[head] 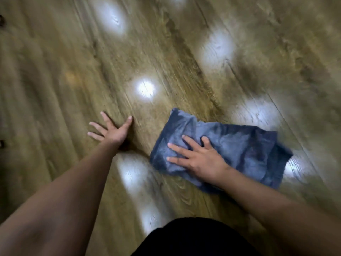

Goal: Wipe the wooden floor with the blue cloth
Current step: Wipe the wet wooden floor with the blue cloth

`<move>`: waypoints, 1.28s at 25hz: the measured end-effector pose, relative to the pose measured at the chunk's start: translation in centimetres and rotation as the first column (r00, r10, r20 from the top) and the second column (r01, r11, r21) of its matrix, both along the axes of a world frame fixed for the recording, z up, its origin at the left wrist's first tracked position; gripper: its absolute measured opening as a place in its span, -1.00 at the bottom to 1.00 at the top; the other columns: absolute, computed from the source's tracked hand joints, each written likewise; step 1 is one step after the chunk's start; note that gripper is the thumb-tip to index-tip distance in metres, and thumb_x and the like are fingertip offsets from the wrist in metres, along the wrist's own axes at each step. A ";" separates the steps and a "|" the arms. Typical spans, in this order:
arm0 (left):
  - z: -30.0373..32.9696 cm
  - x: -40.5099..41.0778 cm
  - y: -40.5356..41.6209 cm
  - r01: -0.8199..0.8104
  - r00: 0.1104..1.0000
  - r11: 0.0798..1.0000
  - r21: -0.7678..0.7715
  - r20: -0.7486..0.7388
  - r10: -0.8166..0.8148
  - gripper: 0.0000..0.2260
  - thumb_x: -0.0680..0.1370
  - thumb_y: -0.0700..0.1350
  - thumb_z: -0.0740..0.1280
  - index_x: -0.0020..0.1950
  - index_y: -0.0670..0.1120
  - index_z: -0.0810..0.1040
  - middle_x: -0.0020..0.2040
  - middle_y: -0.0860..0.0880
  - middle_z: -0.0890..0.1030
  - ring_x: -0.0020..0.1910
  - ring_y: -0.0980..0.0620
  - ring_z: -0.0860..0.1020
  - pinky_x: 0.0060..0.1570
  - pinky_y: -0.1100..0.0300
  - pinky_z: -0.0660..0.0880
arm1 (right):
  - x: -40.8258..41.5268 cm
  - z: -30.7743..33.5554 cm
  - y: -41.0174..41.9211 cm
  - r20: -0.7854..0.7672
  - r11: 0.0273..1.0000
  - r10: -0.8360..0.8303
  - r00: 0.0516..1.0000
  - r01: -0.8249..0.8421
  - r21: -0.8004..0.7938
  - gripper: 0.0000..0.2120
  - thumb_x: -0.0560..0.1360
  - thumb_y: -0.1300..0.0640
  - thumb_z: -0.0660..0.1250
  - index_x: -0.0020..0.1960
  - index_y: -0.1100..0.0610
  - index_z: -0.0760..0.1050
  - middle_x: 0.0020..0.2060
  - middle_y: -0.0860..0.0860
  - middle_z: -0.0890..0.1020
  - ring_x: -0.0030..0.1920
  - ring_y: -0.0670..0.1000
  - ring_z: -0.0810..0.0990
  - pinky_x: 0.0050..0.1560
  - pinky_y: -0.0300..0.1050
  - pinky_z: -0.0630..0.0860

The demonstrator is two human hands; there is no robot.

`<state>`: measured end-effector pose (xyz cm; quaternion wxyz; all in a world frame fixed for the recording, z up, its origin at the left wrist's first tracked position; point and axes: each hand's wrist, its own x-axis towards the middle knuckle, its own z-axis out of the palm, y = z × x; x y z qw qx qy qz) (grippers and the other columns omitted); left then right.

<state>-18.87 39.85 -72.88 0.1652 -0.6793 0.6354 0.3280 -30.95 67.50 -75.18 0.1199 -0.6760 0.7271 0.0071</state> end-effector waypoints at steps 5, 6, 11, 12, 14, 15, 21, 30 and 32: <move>-0.3 0.7 -1.1 0.045 0.998 0.995 0.084 -0.039 -0.041 0.03 0.37 0.54 0.27 0.55 0.32 -0.39 0.55 -0.03 -0.52 0.51 -0.28 -0.49 0.44 -0.35 -0.33 | -8.9 -1.5 -7.3 -0.019 0.949 -0.313 0.949 0.314 0.040 -0.45 0.62 -0.13 0.15 0.53 -0.39 0.02 0.60 -0.21 -0.06 0.58 0.24 -0.08 0.25 0.49 0.13; -0.4 0.8 -1.2 0.060 0.998 0.993 0.098 -0.042 -0.057 0.03 0.38 0.52 0.28 0.54 0.32 -0.40 0.54 -0.03 -0.54 0.50 -0.27 -0.51 0.44 -0.35 -0.34 | -11.1 -1.3 -8.7 -0.014 0.917 -0.398 0.917 0.398 0.034 -0.47 0.63 -0.12 0.14 0.53 -0.38 0.05 0.60 -0.20 -0.02 0.57 0.23 -0.06 0.26 0.51 0.12; -1.1 1.2 -1.2 0.067 0.993 0.994 0.092 -0.099 -0.058 0.04 0.37 0.53 0.30 0.51 0.35 -0.44 0.51 0.00 -0.58 0.47 -0.24 -0.57 0.42 -0.33 -0.38 | -17.9 -0.9 -13.5 0.054 0.743 -0.667 0.743 0.668 -0.028 -0.59 0.65 -0.04 0.11 0.48 -0.24 0.29 0.57 -0.16 0.19 0.51 0.25 0.12 0.29 0.48 0.11; -1.3 1.3 -1.4 0.062 0.993 0.993 0.100 -0.109 -0.051 0.05 0.35 0.55 0.29 0.47 0.39 -0.46 0.50 0.01 -0.59 0.46 -0.23 -0.57 0.42 -0.39 -0.37 | -17.3 -0.7 -14.1 0.069 0.722 -0.687 0.723 0.690 -0.042 -0.59 0.63 0.00 0.15 0.47 -0.21 0.32 0.56 -0.15 0.21 0.50 0.25 0.14 0.29 0.47 0.11; -1.3 1.5 -1.6 0.064 0.993 0.992 0.109 -0.109 -0.052 0.03 0.26 0.62 0.24 0.35 0.48 -0.52 0.48 0.05 -0.62 0.46 -0.20 -0.58 0.37 -0.51 -0.33 | -14.2 -0.1 -14.8 0.074 0.770 -0.633 0.771 0.636 -0.052 -0.55 0.58 0.05 0.23 0.45 -0.17 0.36 0.55 -0.14 0.23 0.49 0.24 0.18 0.31 0.43 0.12; -1.3 1.6 -1.6 0.075 0.993 0.991 0.109 -0.103 -0.064 0.01 0.22 0.65 0.21 0.29 0.52 -0.53 0.47 0.07 -0.63 0.45 -0.18 -0.59 0.35 -0.53 -0.32 | -11.8 0.2 -14.9 0.069 0.829 -0.552 0.831 0.556 -0.052 -0.53 0.56 0.04 0.26 0.45 -0.17 0.35 0.56 -0.14 0.23 0.49 0.23 0.19 0.33 0.39 0.13; -2.0 1.3 -1.6 -0.003 0.997 0.998 0.063 -0.071 0.007 -0.27 0.49 0.46 0.10 0.42 0.53 -0.39 0.53 0.12 -0.54 0.46 -0.11 -0.57 0.35 -0.54 -0.29 | 2.4 0.1 -11.4 0.134 0.993 -0.087 0.987 0.097 -0.072 -0.59 0.48 -0.09 0.39 0.33 -0.17 0.54 0.46 -0.17 0.41 0.42 0.14 0.44 0.39 0.18 0.16; -1.3 1.0 -1.5 0.013 1.000 0.996 0.085 -0.021 -0.012 -0.39 0.61 0.38 -0.03 0.45 0.46 -0.44 0.49 0.11 -0.60 0.50 -0.13 -0.54 0.28 -0.62 -0.25 | -15.9 -0.5 -22.2 0.027 0.882 -0.468 0.883 0.466 0.065 -0.56 0.64 -0.22 0.06 0.51 -0.29 0.19 0.60 -0.22 0.02 0.59 0.20 -0.05 0.37 0.46 0.04; -0.8 0.9 -1.5 0.019 1.000 0.996 0.092 -0.006 -0.018 -0.39 0.62 0.38 -0.06 0.44 0.44 -0.47 0.47 0.10 -0.62 0.50 -0.12 -0.55 0.23 -0.64 -0.23 | -18.3 -0.3 -25.4 0.122 0.804 -0.594 0.795 0.594 0.037 -0.60 0.66 -0.15 0.08 0.48 -0.23 0.30 0.59 -0.19 0.11 0.59 0.20 -0.05 0.42 0.44 0.00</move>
